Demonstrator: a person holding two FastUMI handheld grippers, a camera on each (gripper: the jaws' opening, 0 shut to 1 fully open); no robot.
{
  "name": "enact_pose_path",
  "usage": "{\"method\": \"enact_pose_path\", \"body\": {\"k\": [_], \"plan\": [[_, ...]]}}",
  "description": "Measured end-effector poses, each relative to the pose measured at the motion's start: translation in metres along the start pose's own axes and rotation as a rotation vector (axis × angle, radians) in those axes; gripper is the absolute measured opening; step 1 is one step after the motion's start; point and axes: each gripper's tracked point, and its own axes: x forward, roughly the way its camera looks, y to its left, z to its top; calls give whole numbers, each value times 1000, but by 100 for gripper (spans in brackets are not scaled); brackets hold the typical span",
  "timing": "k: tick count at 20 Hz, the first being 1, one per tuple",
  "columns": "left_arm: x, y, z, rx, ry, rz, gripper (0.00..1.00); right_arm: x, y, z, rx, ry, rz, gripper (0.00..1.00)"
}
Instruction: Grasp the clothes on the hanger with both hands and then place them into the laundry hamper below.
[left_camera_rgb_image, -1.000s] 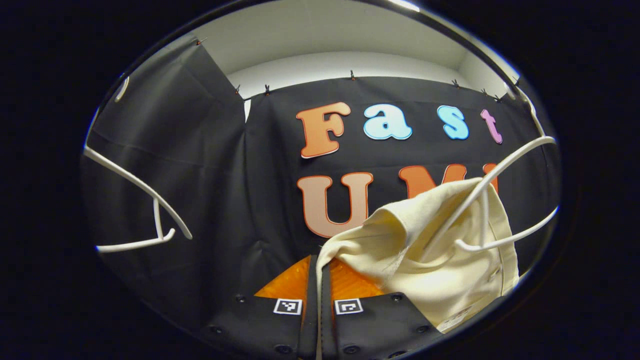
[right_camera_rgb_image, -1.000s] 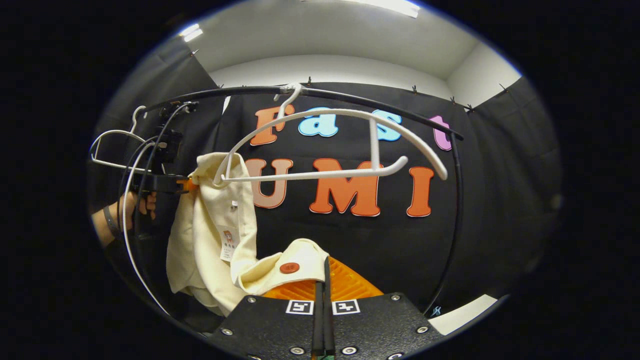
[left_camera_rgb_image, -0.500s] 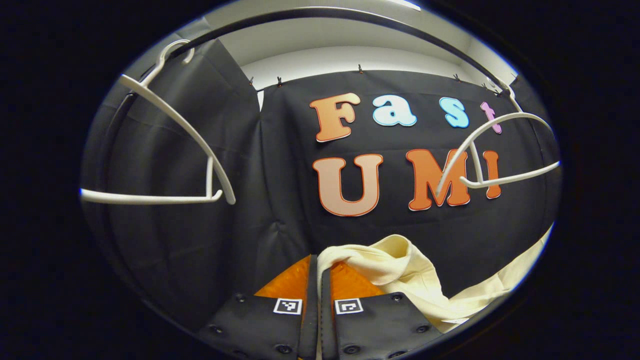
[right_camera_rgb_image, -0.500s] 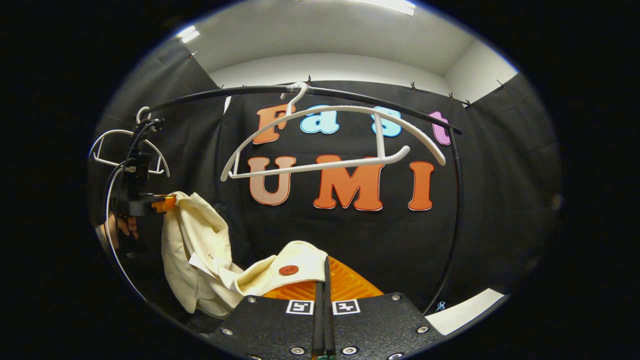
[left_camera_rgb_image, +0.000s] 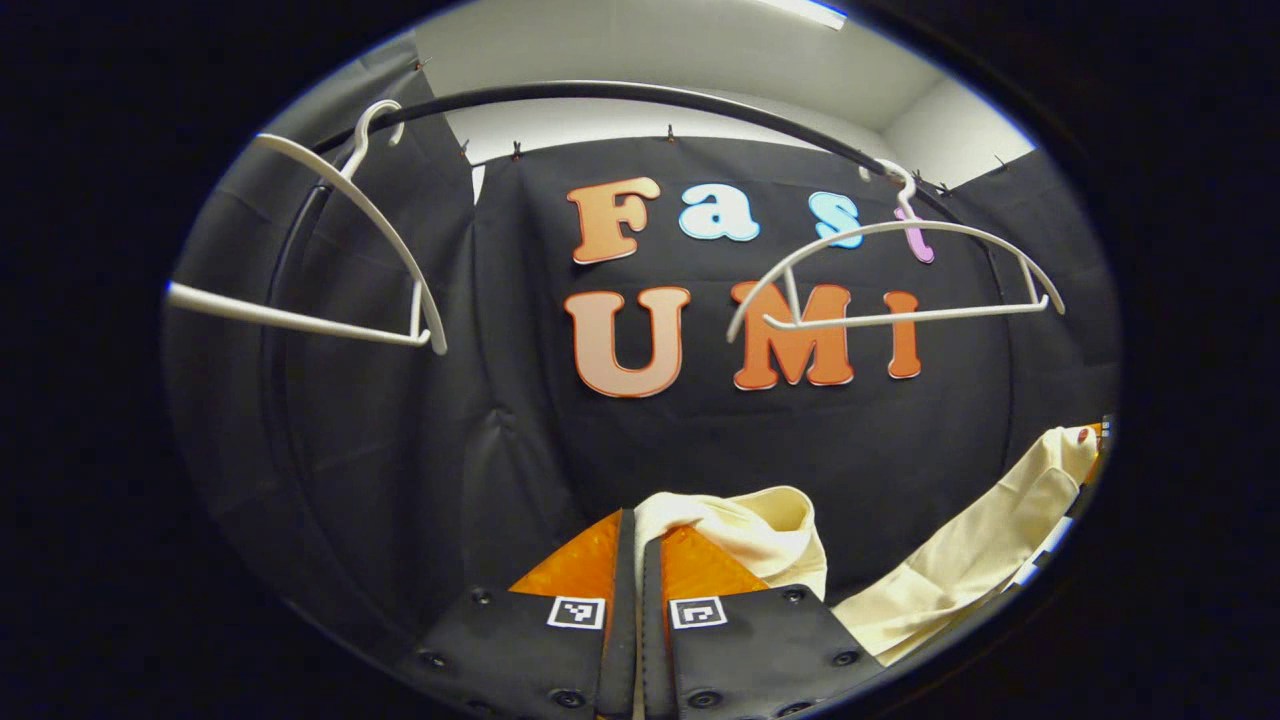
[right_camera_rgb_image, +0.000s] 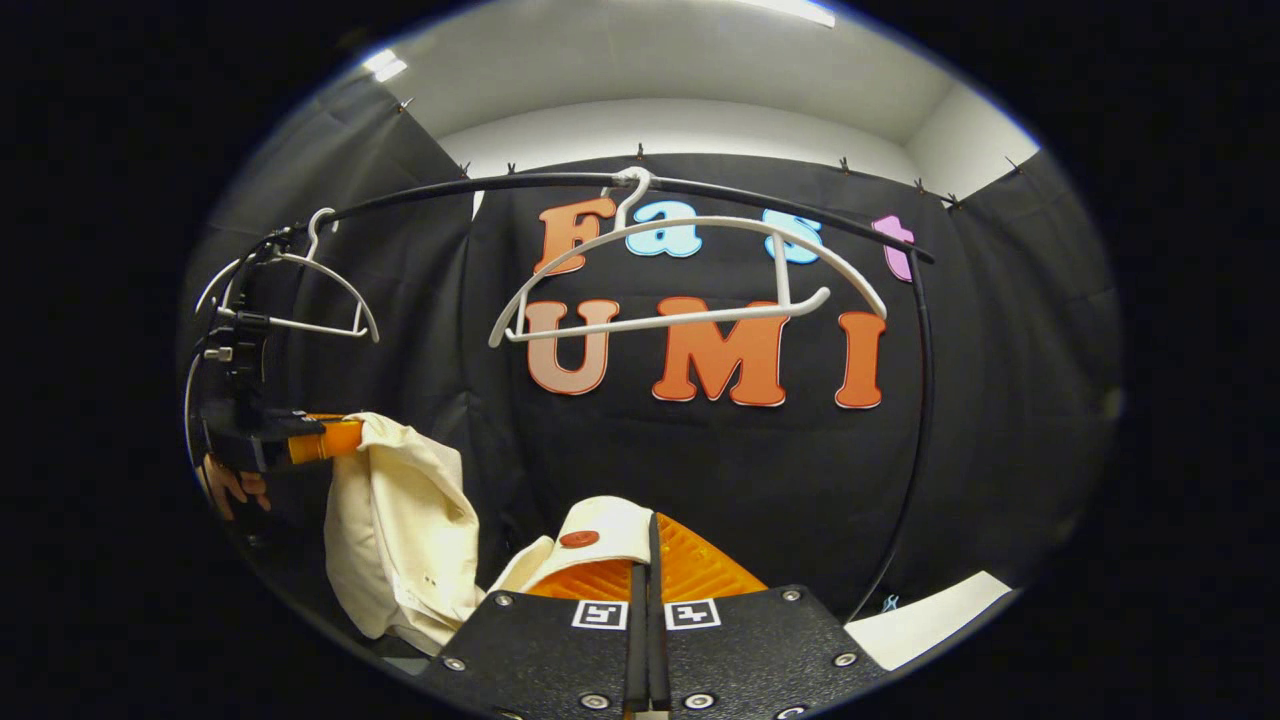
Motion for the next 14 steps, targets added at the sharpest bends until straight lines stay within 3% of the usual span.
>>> {"method": "enact_pose_path", "body": {"k": [5, 9, 14], "plan": [[-34, -44, -86, -15, 187, -92, 10, -7, 28, -49, 22, 104, 66, 0], [-61, -67, -149, 8, 337, -143, 10, -32, 41, -121, 4, 251, 98, 0], [-89, -83, -213, -23, 520, -188, 10, -60, 31, -199, 38, 451, 69, 0]]}}
